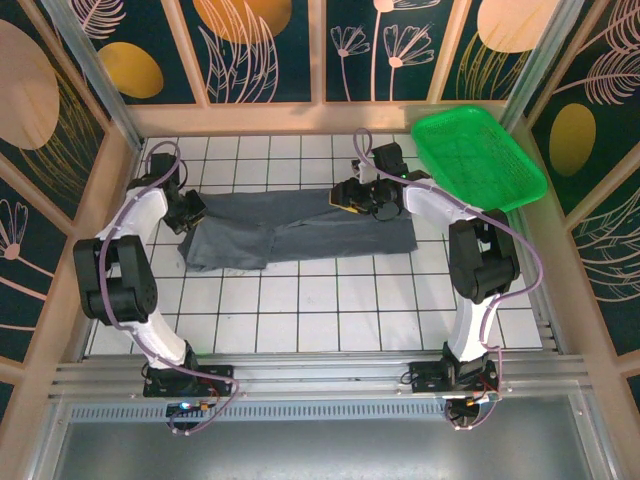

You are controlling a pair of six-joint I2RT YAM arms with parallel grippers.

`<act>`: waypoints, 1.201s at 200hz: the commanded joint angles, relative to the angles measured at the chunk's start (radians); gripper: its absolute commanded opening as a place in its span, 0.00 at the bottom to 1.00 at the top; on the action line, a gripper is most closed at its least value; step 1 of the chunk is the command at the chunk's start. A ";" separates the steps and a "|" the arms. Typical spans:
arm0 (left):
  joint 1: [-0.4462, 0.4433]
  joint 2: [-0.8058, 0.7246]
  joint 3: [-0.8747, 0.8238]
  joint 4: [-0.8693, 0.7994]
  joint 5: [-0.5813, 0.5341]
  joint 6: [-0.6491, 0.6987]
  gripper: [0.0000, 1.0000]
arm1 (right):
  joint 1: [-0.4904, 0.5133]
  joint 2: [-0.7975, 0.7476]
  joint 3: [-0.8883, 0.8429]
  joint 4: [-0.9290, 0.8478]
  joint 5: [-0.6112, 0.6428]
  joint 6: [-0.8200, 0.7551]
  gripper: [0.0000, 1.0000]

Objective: Fold and stack the t-shirts

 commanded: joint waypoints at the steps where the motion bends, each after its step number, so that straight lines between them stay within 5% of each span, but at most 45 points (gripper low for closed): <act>1: -0.004 0.084 0.083 -0.097 -0.032 0.038 0.00 | -0.006 -0.024 0.004 0.011 0.008 0.010 0.48; 133: -0.004 0.308 0.237 -0.030 -0.134 0.076 0.00 | -0.038 -0.061 -0.069 0.039 0.052 0.038 0.45; 154: -0.005 0.314 0.246 -0.025 -0.192 0.078 0.23 | -0.046 -0.070 -0.075 0.037 0.097 0.040 0.44; 196: -0.047 0.143 0.185 -0.007 -0.338 -0.022 0.35 | -0.083 -0.089 -0.077 0.000 0.302 0.061 0.34; 212: -0.076 0.043 0.086 0.014 -0.291 -0.119 0.35 | -0.109 -0.053 -0.051 -0.038 0.361 0.072 0.27; 240: -0.126 -0.080 -0.137 0.123 -0.042 -0.335 0.28 | -0.138 0.049 0.037 -0.108 0.489 0.078 0.18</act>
